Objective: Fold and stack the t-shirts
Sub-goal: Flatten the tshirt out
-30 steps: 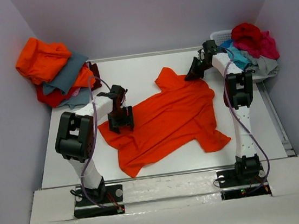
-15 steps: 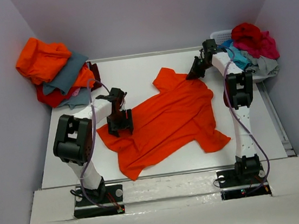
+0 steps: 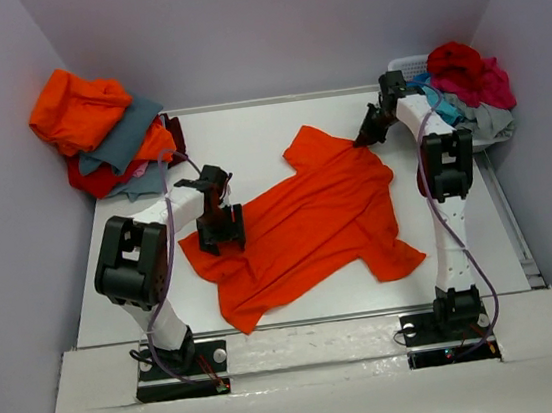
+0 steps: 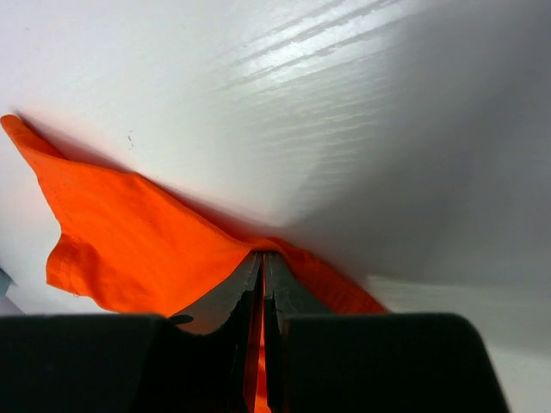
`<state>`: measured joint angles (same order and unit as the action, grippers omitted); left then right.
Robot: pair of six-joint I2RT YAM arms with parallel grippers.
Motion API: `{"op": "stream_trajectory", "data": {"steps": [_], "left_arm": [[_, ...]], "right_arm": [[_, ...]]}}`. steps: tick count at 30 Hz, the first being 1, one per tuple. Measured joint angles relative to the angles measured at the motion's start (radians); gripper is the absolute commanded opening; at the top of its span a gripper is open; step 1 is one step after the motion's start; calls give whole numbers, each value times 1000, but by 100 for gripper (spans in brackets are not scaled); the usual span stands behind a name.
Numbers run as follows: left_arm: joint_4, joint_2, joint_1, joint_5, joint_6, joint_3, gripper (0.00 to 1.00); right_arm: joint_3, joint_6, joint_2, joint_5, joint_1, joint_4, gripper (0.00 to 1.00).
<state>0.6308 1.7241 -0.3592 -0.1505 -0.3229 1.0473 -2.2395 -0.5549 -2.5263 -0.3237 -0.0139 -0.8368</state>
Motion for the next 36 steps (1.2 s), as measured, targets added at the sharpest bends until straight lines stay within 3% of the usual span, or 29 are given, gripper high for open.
{"op": "stream_trajectory", "data": {"steps": [11, 24, 36], "left_arm": [[32, 1, -1, 37, -32, 26, 81], [68, -34, -1, 157, -114, 225, 83], [99, -77, 88, 146, -178, 113, 85]], "right_arm": [[32, 27, 18, -40, 10, 0, 15], [69, 91, 51, 11, 12, -34, 15], [201, 107, 133, 48, 12, -40, 14]]}}
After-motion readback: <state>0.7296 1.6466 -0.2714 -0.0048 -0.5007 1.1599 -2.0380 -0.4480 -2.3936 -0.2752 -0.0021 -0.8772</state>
